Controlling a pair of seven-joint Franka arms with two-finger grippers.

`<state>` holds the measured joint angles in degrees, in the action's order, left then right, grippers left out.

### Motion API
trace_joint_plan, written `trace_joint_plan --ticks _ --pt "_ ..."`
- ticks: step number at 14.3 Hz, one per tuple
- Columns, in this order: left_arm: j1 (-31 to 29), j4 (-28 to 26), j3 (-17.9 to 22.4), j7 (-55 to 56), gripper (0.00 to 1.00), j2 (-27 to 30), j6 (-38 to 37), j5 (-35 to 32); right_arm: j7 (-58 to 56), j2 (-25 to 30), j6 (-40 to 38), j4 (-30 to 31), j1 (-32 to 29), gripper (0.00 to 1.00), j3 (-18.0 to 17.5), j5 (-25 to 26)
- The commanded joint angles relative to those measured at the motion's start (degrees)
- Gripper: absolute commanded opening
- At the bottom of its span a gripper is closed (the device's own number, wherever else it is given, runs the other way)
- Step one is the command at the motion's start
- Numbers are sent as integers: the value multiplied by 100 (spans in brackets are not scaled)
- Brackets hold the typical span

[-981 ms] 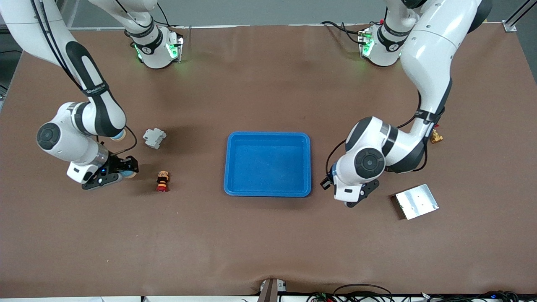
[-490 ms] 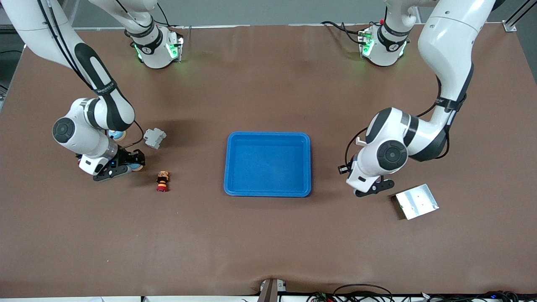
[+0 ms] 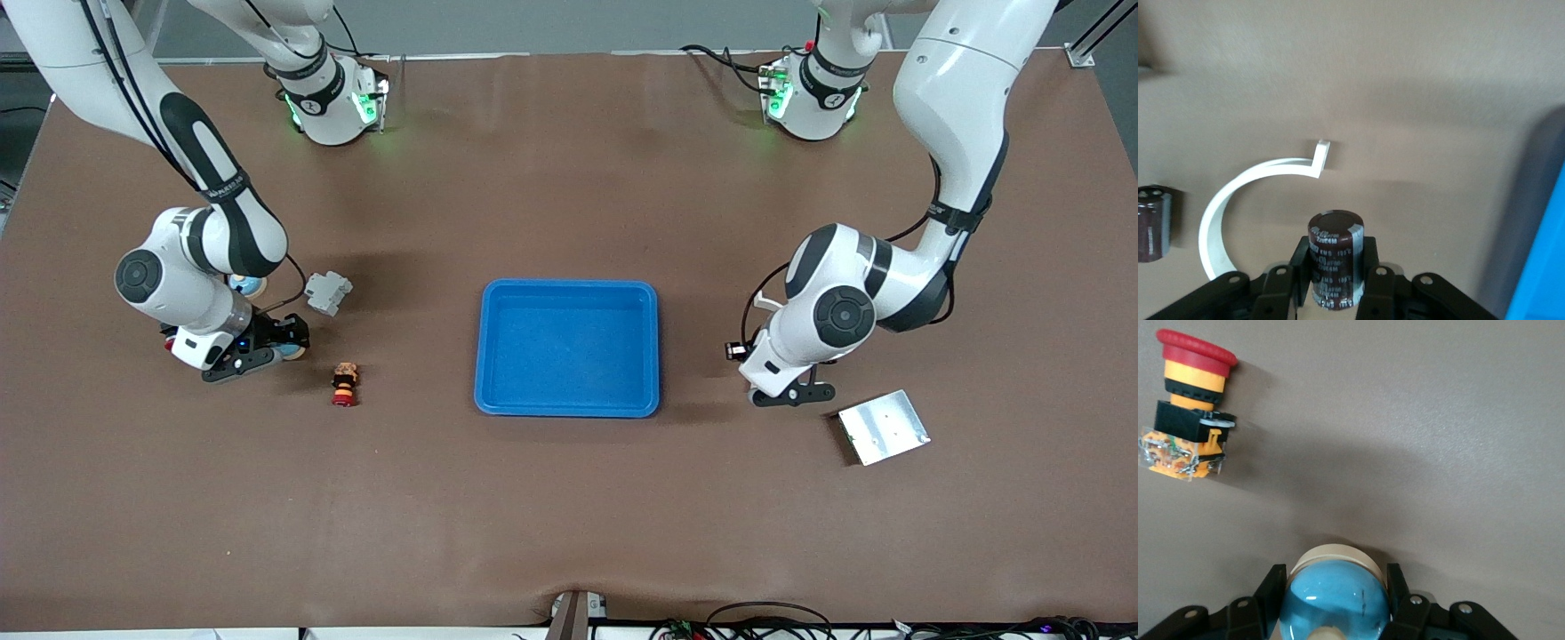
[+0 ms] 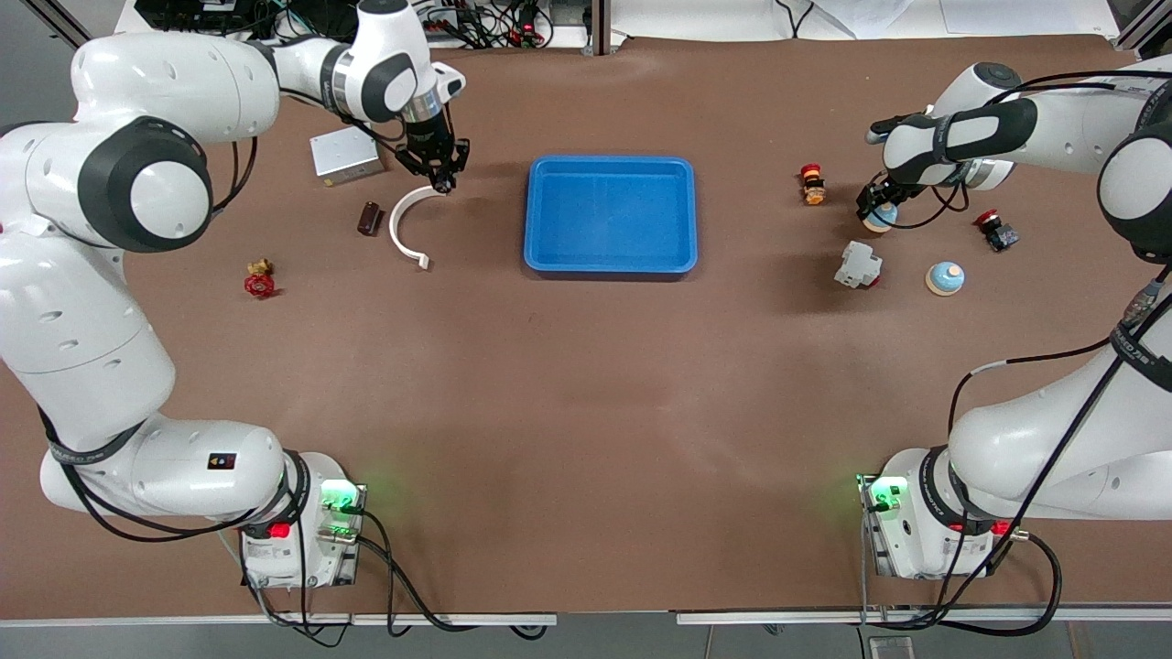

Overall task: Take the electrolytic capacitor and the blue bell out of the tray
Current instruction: 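Lower the bell beside the first bell while the left gripper lowers the capacitor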

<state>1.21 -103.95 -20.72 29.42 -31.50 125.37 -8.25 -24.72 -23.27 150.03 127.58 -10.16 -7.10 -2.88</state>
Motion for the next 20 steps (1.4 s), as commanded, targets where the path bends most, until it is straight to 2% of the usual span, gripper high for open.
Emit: trace_joint_plan --ticks 1,4,12,19,20 --pt "-164 -512 -29 -312 5 320 190 -80 -348 -37 228 65 -144 0 -64 -2" --pt "-314 -627 -38 -814 9 311 207 -90 -559 -82 316 65 -153 0 -55 -2" --pt "-305 -847 -38 -797 12 223 471 -90 -586 -195 386 21 -118 0 -55 604" --pt "-297 -873 -29 -789 17 83 848 -90 -552 -442 589 -14 -127 0 -64 648" --pt "-297 -882 -29 -789 17 57 962 -90 -534 -442 580 -23 -118 65 -64 648"
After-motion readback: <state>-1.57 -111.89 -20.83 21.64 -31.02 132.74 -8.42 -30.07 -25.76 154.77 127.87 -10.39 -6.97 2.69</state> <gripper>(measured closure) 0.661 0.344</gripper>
